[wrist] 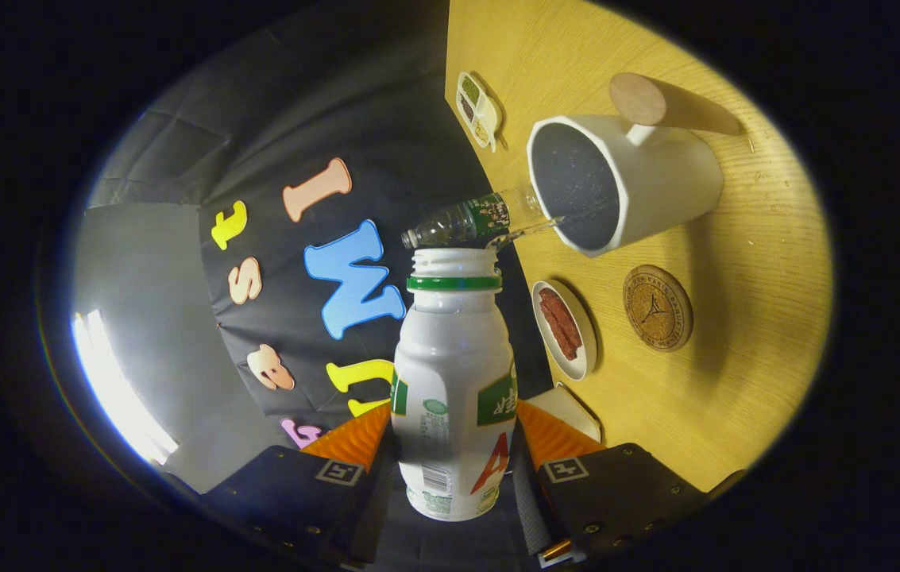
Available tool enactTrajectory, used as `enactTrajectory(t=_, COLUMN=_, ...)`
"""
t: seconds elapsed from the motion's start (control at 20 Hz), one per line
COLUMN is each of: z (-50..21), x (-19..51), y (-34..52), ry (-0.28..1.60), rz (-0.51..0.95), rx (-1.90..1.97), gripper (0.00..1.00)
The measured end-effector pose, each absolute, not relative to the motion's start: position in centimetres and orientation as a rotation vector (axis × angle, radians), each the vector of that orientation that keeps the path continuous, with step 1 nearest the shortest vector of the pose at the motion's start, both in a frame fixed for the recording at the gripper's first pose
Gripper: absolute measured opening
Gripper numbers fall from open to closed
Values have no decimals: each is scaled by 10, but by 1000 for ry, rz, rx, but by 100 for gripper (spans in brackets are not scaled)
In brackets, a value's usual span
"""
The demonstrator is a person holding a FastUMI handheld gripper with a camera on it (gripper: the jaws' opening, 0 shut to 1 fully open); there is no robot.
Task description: Take the bottle from table, then pour the juice into the cup, finally place the bottle on the coaster
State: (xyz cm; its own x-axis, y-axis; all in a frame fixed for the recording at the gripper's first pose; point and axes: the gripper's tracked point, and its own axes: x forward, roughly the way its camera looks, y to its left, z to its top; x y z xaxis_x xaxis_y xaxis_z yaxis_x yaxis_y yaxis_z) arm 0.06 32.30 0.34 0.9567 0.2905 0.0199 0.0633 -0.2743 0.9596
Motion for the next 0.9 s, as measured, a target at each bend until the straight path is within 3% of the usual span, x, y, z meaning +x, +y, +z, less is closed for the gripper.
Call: enactTrajectory(t=0.9, z=5, x=3, y=313, ry=238, rz=215, rx=1934, gripper=67)
